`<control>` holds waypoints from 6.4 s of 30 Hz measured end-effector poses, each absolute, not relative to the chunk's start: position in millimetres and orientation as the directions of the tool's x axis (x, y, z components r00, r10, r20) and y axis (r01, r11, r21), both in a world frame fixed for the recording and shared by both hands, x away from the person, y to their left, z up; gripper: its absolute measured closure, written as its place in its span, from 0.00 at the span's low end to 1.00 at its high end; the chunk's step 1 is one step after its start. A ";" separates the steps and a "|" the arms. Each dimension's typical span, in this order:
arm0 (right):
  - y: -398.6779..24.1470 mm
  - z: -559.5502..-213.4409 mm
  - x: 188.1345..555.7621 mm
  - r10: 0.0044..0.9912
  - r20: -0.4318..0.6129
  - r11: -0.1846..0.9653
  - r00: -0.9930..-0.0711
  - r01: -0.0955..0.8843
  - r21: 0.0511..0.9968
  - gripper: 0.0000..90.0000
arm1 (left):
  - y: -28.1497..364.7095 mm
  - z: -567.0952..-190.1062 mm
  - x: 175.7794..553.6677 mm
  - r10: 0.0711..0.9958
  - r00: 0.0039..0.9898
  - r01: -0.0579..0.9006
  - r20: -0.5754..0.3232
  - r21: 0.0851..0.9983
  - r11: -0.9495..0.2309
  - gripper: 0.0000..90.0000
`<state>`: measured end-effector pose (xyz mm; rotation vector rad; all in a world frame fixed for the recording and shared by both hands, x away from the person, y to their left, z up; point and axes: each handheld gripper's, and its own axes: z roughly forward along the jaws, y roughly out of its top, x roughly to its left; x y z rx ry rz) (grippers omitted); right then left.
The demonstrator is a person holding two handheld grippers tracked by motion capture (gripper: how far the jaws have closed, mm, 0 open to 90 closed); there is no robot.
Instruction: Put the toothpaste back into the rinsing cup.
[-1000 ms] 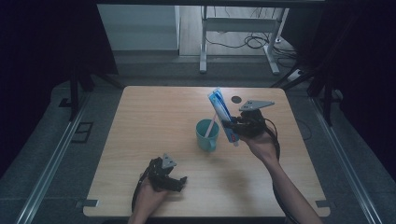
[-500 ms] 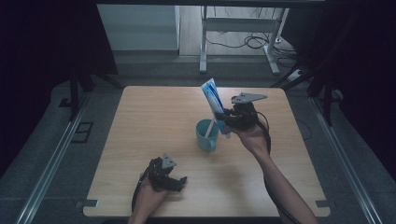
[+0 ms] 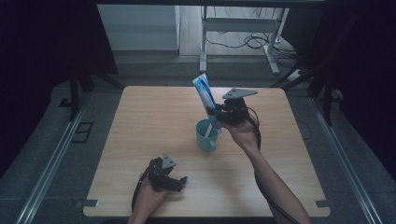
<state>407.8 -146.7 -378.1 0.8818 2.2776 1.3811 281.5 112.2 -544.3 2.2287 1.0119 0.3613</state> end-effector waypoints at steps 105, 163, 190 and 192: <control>-127.8 -446.2 403.5 0.595 0.058 0.441 -0.801 0.386 0.810 0.29 | 112.2 -544.2 281.3 0.748 0.664 0.568 -0.020 0.663 -0.488 0.02; -195.2 -441.8 361.8 0.617 0.003 0.511 -0.787 0.404 0.759 0.00 | 112.3 -544.2 281.5 0.747 0.665 0.566 -0.017 0.663 -0.489 0.02; -249.0 -459.7 335.2 0.676 0.004 0.482 -0.736 0.447 0.753 0.00 | 112.3 -544.2 281.5 0.747 0.665 0.566 -0.018 0.664 -0.488 0.02; -253.7 -462.3 332.6 0.684 0.001 0.480 -0.730 0.451 0.753 0.00 | 112.1 -544.4 281.5 0.748 0.664 0.566 -0.018 0.665 -0.487 0.02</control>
